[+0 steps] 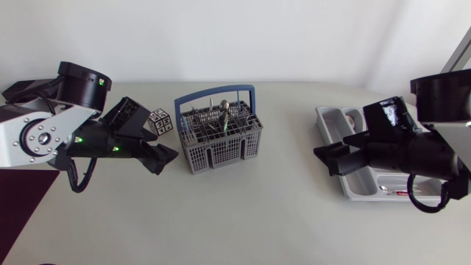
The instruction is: Transfer all utensils from the basket to the drawer tray.
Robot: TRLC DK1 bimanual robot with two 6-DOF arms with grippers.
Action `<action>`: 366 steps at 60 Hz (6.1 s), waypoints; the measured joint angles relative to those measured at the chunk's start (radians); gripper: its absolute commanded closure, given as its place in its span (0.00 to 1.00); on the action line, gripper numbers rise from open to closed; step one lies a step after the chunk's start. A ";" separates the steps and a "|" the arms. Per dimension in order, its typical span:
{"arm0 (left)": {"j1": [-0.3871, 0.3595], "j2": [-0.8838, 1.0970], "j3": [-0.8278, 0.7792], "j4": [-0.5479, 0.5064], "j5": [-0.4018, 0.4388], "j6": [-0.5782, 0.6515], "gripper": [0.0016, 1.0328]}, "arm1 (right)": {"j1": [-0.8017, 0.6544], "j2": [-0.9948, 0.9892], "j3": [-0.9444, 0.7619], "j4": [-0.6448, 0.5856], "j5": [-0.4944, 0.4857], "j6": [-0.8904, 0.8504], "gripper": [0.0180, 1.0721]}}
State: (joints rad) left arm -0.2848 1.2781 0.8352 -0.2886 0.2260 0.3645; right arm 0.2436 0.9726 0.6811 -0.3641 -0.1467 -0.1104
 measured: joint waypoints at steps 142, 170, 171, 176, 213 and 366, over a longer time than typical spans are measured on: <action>-0.071 0.018 0.245 0.005 0.187 -0.322 0.96 | 0.269 0.319 0.169 0.093 -0.084 -0.077 0.05; -0.073 -0.031 0.328 -0.067 0.139 -0.473 0.91 | 0.298 0.346 0.171 0.107 -0.058 -0.077 0.05; -0.073 -0.036 0.332 -0.071 0.139 -0.473 0.91 | 0.298 0.346 0.171 0.108 -0.058 -0.077 0.05; -0.075 -0.066 0.344 -0.078 0.143 -0.474 0.91 | 0.306 0.346 0.171 0.114 -0.057 -0.086 0.05; -0.197 -0.055 0.362 -0.107 0.488 -0.393 0.97 | 0.319 0.203 0.171 0.121 -0.236 -0.157 0.05; -0.072 0.152 0.522 -0.210 0.264 -0.198 0.18 | -0.317 0.573 0.404 0.126 0.263 -0.232 0.95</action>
State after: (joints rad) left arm -0.3565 1.4300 1.3571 -0.4988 0.4904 0.1669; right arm -0.0731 1.5452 1.0847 -0.2379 0.1165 -0.3424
